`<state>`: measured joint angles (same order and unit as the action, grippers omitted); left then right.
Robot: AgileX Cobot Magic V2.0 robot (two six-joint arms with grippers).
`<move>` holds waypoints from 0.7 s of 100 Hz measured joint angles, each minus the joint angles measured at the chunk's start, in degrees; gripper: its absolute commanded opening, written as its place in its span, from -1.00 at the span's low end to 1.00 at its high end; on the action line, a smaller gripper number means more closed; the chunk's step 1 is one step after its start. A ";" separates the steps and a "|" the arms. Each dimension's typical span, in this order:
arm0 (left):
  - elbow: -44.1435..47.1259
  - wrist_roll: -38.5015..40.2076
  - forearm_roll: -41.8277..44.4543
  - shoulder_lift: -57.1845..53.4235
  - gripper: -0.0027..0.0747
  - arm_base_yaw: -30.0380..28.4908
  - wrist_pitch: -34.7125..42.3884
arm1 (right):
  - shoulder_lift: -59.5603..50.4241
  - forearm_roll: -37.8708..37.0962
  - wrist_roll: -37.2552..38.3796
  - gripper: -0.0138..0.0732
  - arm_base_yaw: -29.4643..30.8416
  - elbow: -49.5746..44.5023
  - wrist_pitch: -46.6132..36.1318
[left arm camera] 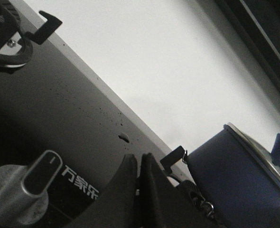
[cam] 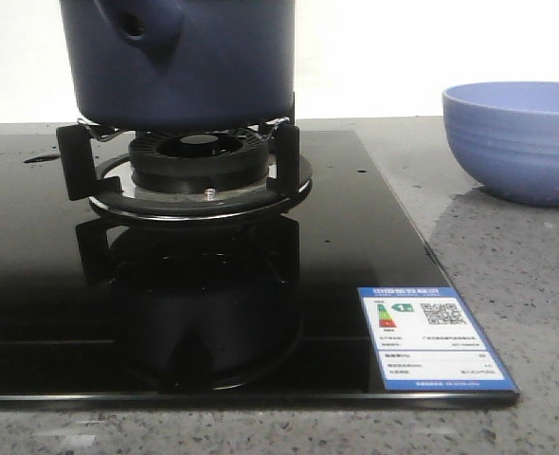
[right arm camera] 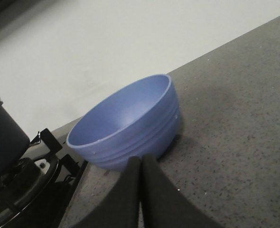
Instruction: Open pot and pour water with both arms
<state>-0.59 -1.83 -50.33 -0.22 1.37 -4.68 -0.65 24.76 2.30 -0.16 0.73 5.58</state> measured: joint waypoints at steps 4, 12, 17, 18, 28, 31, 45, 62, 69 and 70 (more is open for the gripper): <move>-0.67 -0.26 1.35 0.00 -0.98 0.00 -1.58 | 0.00 -0.66 -0.09 -0.78 0.00 1.37 1.91; -4.35 -2.28 5.61 0.00 -0.98 0.00 -6.23 | 0.42 -2.91 -0.21 -0.78 0.00 5.31 6.75; -7.63 -4.66 8.52 0.39 -0.98 0.00 -9.29 | 2.20 -4.68 -0.21 -0.78 0.00 8.11 9.73; -8.14 -5.00 8.92 0.68 -0.98 0.00 -9.76 | 2.50 -5.19 -0.31 -0.78 0.00 8.52 10.19; -16.38 -10.82 12.92 4.68 -0.98 0.00 -17.31 | 7.95 -8.72 -0.83 -0.78 0.00 14.66 17.38; -18.50 -13.12 13.57 6.11 -0.98 0.00 -19.36 | 10.27 -9.35 -1.42 -0.78 0.00 17.01 19.35; -27.22 -19.86 14.48 12.79 -0.98 1.26 -26.12 | 19.20 -10.75 -4.36 -0.78 0.00 26.19 28.28; -32.52 -21.98 15.39 17.70 -0.95 7.02 -26.37 | 25.62 -10.97 -6.89 -0.72 -1.74 33.29 31.51; -33.75 -22.86 15.94 19.42 -0.83 9.03 -26.37 | 27.11 -11.07 -8.92 -0.54 -3.07 35.05 31.64; -33.86 -22.96 16.07 19.60 -0.81 9.37 -26.37 | 27.24 -11.00 -9.06 -0.51 -3.21 35.20 31.64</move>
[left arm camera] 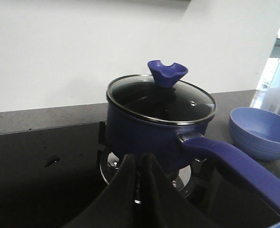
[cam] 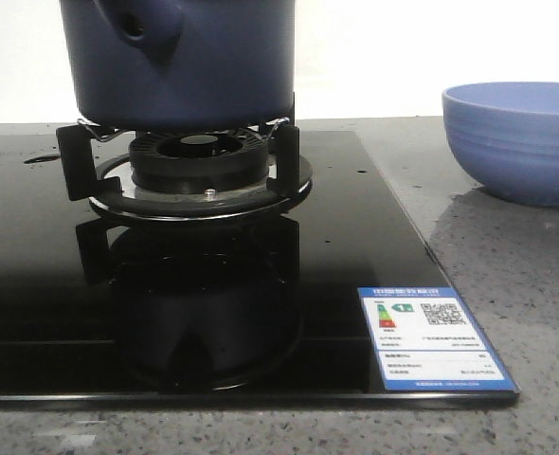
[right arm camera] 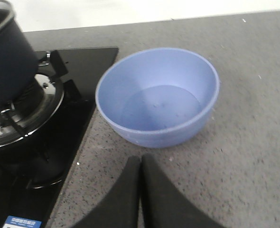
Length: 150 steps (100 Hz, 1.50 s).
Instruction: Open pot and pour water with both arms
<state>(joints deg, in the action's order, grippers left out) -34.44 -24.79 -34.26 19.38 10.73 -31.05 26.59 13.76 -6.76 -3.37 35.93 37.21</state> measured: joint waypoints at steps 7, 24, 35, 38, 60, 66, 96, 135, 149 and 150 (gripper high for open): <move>-0.88 -0.36 0.00 1.98 -0.61 1.35 0.22 | 1.10 0.00 -1.05 -0.20 -1.01 1.23 0.23; -2.25 -2.19 -0.21 7.70 0.08 3.43 3.19 | 2.72 0.00 -1.50 0.26 -2.07 2.11 -0.11; -3.46 -5.67 -3.05 11.79 0.23 4.37 4.84 | 2.86 0.00 -1.71 0.25 -2.07 2.11 -0.63; -3.95 -7.38 -4.54 12.92 0.21 4.70 5.10 | 2.86 0.00 -1.71 0.25 -2.07 2.11 -1.01; -8.55 -27.51 -21.27 25.06 0.20 7.60 7.18 | 2.86 0.00 -1.71 0.25 -2.07 2.11 -2.65; -10.60 -32.09 -25.58 28.68 0.21 7.84 7.93 | 2.86 0.00 -1.71 0.25 -2.07 2.11 -2.86; -23.84 -46.03 -37.87 48.22 0.42 7.85 6.64 | 2.86 -0.10 -1.71 0.25 -2.07 2.11 -3.11; -33.92 -47.32 -38.67 60.25 0.46 7.85 -0.80 | 2.86 -0.10 -1.71 0.25 -2.07 2.11 -3.21; -34.00 -47.43 -38.67 61.10 0.46 7.85 -0.94 | 2.86 -0.10 -1.71 0.25 -2.07 2.11 -3.21; -34.00 -47.43 -38.67 61.08 0.46 7.85 -0.96 | 2.86 -0.10 -1.71 0.25 -2.07 2.11 -3.21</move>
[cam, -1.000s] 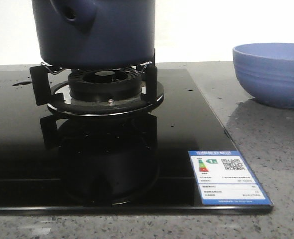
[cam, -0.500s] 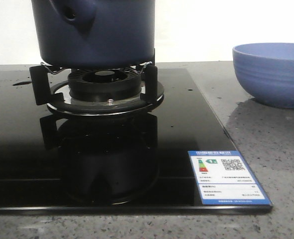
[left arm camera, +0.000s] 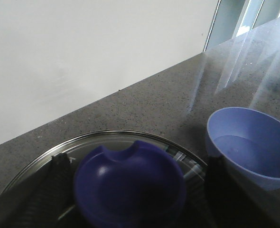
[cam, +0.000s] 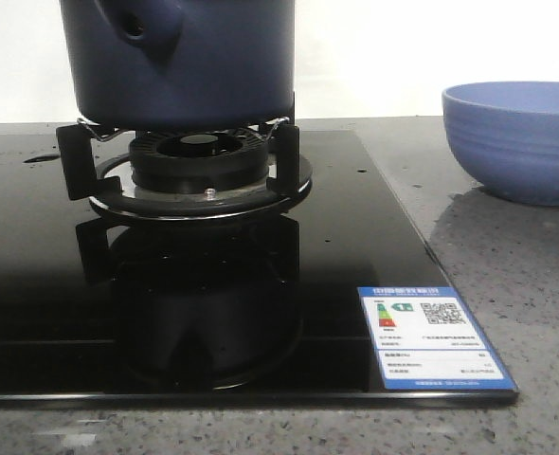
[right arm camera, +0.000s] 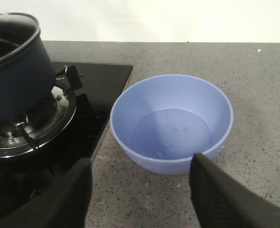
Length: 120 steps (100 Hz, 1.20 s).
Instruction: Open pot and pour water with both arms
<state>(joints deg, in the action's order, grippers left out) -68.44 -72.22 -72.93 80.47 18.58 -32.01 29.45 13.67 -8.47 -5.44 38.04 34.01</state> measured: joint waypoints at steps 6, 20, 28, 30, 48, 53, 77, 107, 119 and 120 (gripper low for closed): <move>-0.05 -0.12 0.00 0.37 0.46 0.00 -0.43 | 0.00 0.00 -0.12 0.25 0.00 0.00 0.00; -0.14 -1.00 0.24 1.35 0.45 0.21 -0.80 | 0.00 0.00 -0.14 0.25 0.00 0.00 0.00; -0.14 -1.24 0.45 2.17 0.44 0.21 -1.06 | 0.00 0.00 -0.14 0.25 0.00 0.00 0.00; -0.14 -1.28 0.60 2.52 0.43 0.21 -1.15 | 0.00 0.00 -0.14 0.25 0.00 0.00 0.00; -0.26 -1.50 0.71 3.70 0.22 0.21 -1.32 | 0.00 0.00 -0.14 0.25 0.00 0.00 0.00; -0.26 -1.50 0.71 3.70 0.12 0.21 -1.32 | 0.00 0.00 -0.14 0.25 0.00 0.00 0.00; -0.26 -1.59 0.71 3.70 -0.12 0.21 -1.20 | 0.00 0.00 -0.14 0.25 0.00 0.00 0.00; -0.76 -1.62 2.16 2.40 -0.12 0.21 -1.67 | 0.00 0.00 -0.14 0.25 0.00 0.00 1.20; -2.19 -1.62 2.37 -0.24 -0.12 -0.21 -2.38 | 0.20 -0.22 -0.14 0.25 0.00 0.11 1.26; -2.16 -1.62 2.37 -0.41 -0.11 -0.34 -2.39 | 0.30 -0.34 -0.14 0.25 0.00 0.03 1.26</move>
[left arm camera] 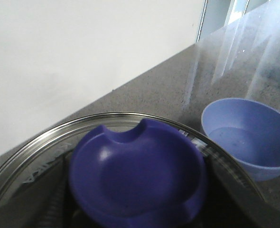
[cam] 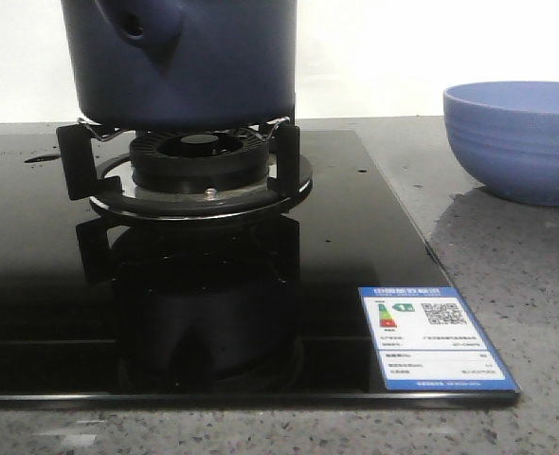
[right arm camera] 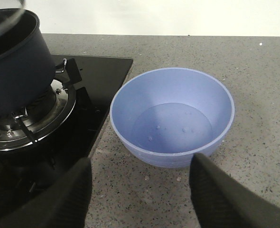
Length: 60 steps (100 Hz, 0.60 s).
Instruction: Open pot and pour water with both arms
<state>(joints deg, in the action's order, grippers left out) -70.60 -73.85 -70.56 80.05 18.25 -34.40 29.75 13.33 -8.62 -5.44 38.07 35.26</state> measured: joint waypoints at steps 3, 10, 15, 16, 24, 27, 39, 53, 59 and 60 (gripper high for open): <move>-0.30 0.00 0.00 -0.74 -0.11 -0.49 -0.28 | 0.39 -0.13 0.00 0.25 0.00 0.11 0.00; -0.68 0.00 0.00 -2.66 -0.11 -2.03 -0.81 | 1.64 -0.81 0.00 0.25 0.00 0.82 0.56; -0.84 0.00 0.00 -3.88 -0.11 -3.38 -1.07 | 2.87 -1.39 -0.11 0.25 0.00 1.80 1.21; -0.84 0.00 0.00 -4.20 -0.11 -3.58 -1.07 | 3.05 -1.71 -0.11 0.25 0.00 1.96 1.32; -0.84 0.00 0.00 -5.94 -0.11 -6.39 -1.83 | 5.80 -2.79 0.02 0.25 0.00 4.02 2.41; -0.84 0.00 0.00 -6.64 -0.11 -7.42 -2.45 | 6.86 -3.31 0.27 0.25 0.00 5.25 2.99; -0.84 0.45 0.15 -8.77 -0.11 -12.19 -5.29 | 12.38 -6.61 2.46 0.25 0.00 10.00 5.85; -0.84 1.38 0.73 -10.45 -0.11 -17.41 -8.46 | 20.40 -11.94 6.84 0.25 0.00 16.06 10.26; -0.84 1.65 0.88 -10.83 -0.11 -19.05 -9.16 | 24.29 -13.33 7.75 0.25 0.14 18.42 11.85; -0.84 1.65 0.92 -10.81 -0.11 -19.18 -9.33 | 24.74 -13.33 7.84 0.25 0.26 18.99 12.21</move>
<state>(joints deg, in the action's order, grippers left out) -71.44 -72.19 -69.64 69.24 -0.94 -43.74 54.49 0.00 -0.77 -5.18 57.07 47.48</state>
